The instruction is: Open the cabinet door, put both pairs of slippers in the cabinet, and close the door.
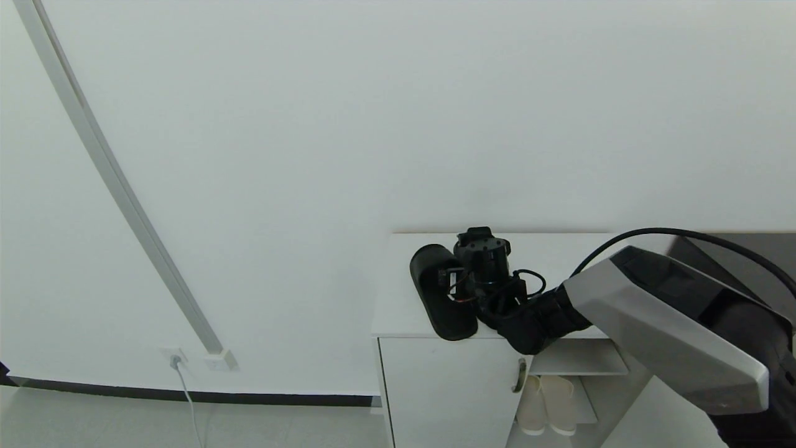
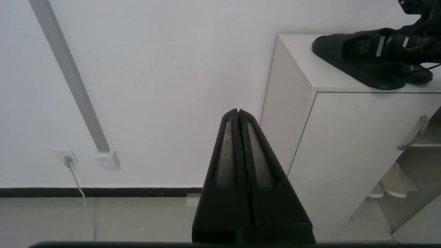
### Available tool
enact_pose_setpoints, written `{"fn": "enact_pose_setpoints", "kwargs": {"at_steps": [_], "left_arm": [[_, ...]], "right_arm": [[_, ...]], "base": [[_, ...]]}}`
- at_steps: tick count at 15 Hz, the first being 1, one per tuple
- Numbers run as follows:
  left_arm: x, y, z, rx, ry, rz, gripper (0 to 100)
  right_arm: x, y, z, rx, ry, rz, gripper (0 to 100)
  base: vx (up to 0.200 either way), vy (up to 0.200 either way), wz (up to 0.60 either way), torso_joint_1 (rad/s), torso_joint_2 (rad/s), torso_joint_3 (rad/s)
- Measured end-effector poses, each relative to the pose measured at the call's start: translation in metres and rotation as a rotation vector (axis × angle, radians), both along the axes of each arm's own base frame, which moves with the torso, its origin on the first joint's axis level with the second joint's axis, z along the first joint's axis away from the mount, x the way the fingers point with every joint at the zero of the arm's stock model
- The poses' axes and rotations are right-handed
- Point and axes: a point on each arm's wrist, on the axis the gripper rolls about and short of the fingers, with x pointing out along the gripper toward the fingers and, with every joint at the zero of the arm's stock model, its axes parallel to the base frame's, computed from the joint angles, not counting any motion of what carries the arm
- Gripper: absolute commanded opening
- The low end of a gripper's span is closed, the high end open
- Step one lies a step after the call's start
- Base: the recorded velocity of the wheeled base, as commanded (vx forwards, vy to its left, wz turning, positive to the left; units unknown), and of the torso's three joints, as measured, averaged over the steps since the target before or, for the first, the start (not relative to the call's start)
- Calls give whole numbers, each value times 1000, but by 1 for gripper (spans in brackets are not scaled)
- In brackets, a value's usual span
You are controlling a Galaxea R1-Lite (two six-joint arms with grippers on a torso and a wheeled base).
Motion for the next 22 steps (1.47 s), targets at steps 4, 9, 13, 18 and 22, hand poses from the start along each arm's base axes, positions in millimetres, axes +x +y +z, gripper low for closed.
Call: {"fn": "enact_pose_setpoints", "kwargs": {"at_steps": [4, 9, 13, 18, 22], "left_arm": [[0, 0, 0, 0, 0, -1, 0], [0, 0, 0, 0, 0, 0, 0], [0, 0, 0, 1, -1, -1, 0], [0, 0, 0, 4, -1, 0, 0], [0, 0, 0, 6, 0, -1, 0]], "right_arm": [[3, 3, -1, 4, -5, 2, 0], [-2, 5, -1, 1, -2, 9, 0], [-23, -5, 18, -8, 13, 20, 0], [-87, -42, 45, -17, 52, 96, 0], [-156, -63, 64, -25, 81, 202, 0]], "base": [[0, 0, 0, 0, 0, 0], [0, 0, 0, 0, 0, 0], [0, 0, 0, 0, 0, 0], [0, 0, 0, 0, 0, 0], [0, 0, 0, 0, 0, 0]]}}
